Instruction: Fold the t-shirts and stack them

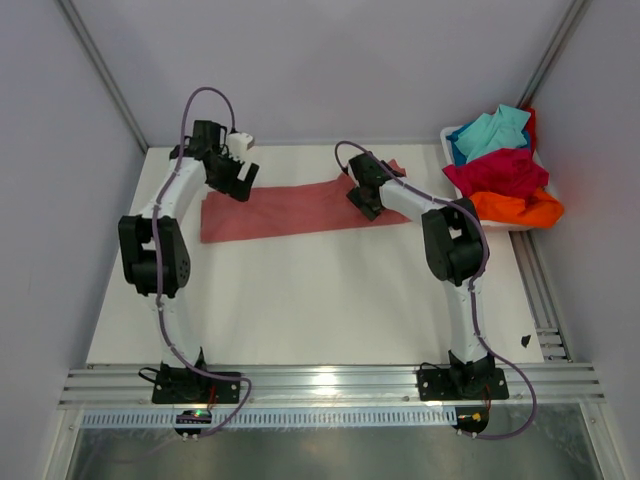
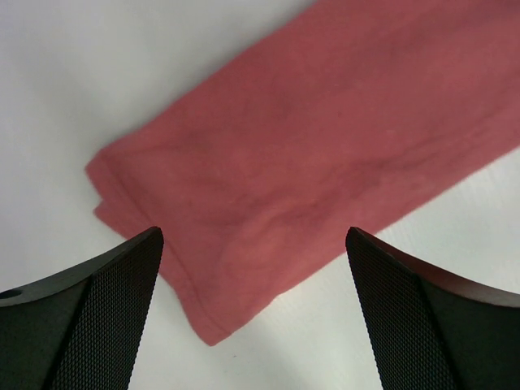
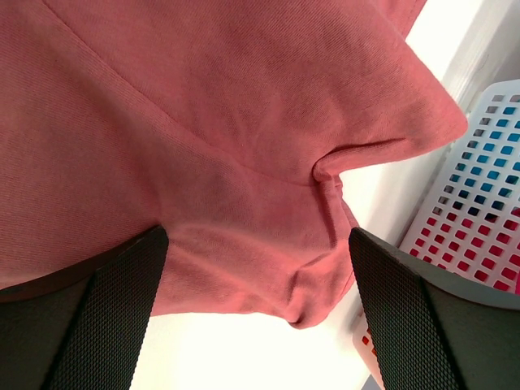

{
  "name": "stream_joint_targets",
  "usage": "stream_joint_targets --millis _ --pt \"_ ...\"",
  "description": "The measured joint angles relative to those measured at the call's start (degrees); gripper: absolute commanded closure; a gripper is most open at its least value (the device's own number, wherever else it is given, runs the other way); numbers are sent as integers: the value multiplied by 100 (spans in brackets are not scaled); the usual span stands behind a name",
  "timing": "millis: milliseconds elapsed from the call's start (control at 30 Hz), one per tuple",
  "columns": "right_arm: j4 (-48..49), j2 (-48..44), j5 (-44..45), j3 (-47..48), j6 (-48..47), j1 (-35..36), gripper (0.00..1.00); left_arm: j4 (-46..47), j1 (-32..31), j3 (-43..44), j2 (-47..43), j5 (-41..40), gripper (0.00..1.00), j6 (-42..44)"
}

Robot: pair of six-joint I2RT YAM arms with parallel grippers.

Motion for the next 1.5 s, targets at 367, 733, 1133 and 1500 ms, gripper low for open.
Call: stream_joint_targets --millis 367,733,1133,1500 --pt "-306 0 15 98 -2 0 3 -1458 0 874 1110 1545 4 210" --pt "-787 0 459 155 -114 0 3 -1908 0 1246 1757 879 4 345" --pt "-986 586 1029 866 -221 0 2 -1991 -33 957 1707 297 4 616" --pt "-999 817 1182 1215 -197 -149 2 -1851 -39 330 1333 380 3 595"
